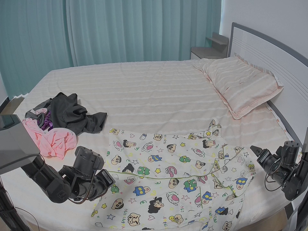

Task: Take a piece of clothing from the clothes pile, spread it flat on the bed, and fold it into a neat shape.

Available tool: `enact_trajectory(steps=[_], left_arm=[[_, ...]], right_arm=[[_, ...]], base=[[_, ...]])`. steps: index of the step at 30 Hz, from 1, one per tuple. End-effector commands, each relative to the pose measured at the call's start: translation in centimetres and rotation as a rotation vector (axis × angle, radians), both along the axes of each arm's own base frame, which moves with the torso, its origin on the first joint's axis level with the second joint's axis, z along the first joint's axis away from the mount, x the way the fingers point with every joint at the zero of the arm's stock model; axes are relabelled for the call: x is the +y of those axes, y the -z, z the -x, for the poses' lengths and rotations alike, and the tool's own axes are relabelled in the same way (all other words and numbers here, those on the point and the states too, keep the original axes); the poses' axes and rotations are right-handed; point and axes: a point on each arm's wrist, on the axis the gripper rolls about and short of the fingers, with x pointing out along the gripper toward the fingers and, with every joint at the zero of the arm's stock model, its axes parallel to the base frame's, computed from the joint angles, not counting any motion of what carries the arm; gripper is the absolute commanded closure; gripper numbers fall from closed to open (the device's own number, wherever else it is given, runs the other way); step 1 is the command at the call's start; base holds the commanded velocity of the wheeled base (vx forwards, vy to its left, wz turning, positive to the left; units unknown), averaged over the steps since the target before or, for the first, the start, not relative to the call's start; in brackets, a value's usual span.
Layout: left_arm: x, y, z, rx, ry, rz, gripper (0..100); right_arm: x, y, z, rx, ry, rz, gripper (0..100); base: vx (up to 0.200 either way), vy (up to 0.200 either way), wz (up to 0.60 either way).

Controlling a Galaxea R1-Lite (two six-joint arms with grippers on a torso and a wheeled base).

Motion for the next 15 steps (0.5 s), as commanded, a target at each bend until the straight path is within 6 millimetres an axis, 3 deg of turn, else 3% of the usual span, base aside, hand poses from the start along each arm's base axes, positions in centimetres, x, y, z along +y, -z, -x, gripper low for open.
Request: enact_trajectory(steps=[1,10,15], left_arm=[[0.5,-0.1,-0.1,-0.006,-0.006,-0.011,100],[1.7,0.0,-0.9,-0.026,-0.055,-0.023,100],[2.4,1.0,-1.6,-0.027,-0.057,-0.046,100]], right_arm=[[0.0,-0.1,0.0,-0.014,-0.001,-0.001,0],[0.2,-0.1,0.1,-0.010,-0.007,-0.001,0],[0.5,-0.1,0.2,-0.005,-0.024,-0.001,0]], base=[[0.000,0.000,0.00],[0.000,0.000,0.00],[0.000,0.000,0.00]])
